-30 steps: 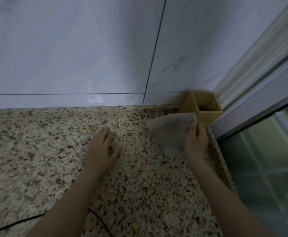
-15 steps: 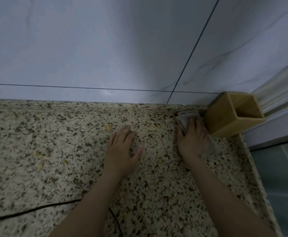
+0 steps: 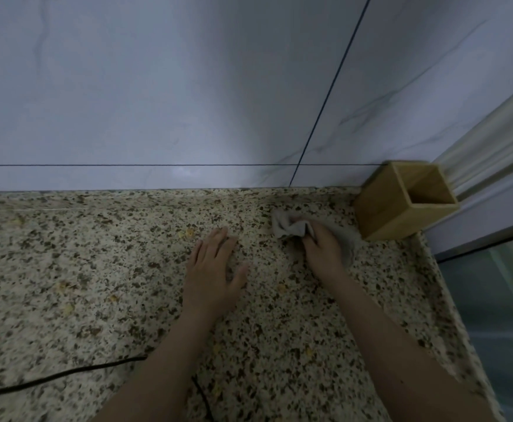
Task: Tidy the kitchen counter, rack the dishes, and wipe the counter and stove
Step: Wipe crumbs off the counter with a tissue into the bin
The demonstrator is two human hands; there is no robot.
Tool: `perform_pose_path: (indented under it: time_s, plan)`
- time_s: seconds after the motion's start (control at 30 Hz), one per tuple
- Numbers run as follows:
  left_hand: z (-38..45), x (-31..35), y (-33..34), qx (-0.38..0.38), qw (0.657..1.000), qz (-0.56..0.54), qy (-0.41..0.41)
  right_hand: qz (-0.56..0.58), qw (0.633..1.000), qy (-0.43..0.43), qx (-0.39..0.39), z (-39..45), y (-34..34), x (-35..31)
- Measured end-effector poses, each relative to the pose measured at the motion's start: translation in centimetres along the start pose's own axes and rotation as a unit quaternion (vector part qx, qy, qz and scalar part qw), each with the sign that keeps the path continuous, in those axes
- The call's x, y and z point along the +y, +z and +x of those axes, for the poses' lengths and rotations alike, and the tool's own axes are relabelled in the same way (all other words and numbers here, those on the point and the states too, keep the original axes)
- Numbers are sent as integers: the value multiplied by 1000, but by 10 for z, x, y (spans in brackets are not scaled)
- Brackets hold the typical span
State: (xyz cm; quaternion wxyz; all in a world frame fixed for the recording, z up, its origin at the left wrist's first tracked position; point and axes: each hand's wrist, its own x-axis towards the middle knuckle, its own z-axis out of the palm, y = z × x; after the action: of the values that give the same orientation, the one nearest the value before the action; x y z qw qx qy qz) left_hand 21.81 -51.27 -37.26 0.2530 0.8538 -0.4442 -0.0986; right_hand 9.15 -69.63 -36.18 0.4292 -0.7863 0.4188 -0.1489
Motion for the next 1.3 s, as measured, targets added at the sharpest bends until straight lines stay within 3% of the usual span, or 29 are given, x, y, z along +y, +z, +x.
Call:
perform_pose_path:
  time_s: [0.1,0.23,0.4,0.5,0.63,0.7,0.8,0.93,1.1,1.3]
  plan:
    - [0,0,-4,21,998,-60,4,101,991,50,-70,-21,-3,-9]
    - [-2,2,-6,43,993,-106,5,99,983,96,-123,-59,-8,-4]
    - [-5,2,-9,41,995,-89,20,161,968,86,-172,-111,-17,-5]
    - [-8,2,-8,24,997,-73,17,186,975,81,-89,-122,-25,-9]
    - [-7,1,-8,15,998,-59,23,183,973,38,135,-97,-40,-23]
    - [-7,0,-8,13,998,-56,25,102,974,13,203,-72,-43,-27]
    - [-4,-2,-6,13,998,-55,24,-37,970,-3,240,-28,-39,-22]
    - [-2,0,-6,12,998,-59,21,-106,979,45,168,8,-27,7]
    - [-1,-2,-4,13,998,-54,20,5,994,93,64,-7,-19,29]
    - [-1,-3,-2,15,998,-62,29,72,994,-1,-77,-86,-21,22]
